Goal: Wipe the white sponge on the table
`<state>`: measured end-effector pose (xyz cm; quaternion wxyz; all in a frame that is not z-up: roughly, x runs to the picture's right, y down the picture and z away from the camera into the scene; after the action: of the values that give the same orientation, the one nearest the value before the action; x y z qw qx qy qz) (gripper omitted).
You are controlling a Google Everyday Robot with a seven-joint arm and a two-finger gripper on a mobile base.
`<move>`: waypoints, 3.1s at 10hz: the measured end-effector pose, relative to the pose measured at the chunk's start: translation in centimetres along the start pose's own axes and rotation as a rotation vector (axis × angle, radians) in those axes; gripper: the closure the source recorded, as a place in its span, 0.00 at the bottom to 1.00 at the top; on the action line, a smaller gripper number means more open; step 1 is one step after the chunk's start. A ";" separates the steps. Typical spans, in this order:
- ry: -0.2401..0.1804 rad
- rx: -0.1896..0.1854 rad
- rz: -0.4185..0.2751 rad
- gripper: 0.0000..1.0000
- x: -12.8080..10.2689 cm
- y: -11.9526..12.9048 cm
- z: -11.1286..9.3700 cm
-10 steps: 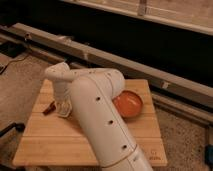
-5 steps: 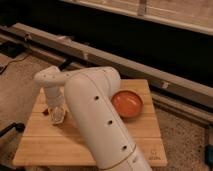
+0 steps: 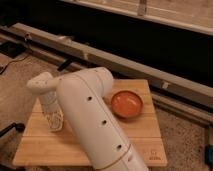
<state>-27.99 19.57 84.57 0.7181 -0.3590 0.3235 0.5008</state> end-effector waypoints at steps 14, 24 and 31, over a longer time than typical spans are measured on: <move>0.041 -0.016 0.078 1.00 0.2 -2.4 0.6; 0.042 -0.019 0.085 1.00 0.2 -2.7 0.6; 0.042 -0.019 0.085 1.00 0.2 -2.7 0.6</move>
<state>-25.33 19.58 85.24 0.6860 -0.3620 0.3487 0.5261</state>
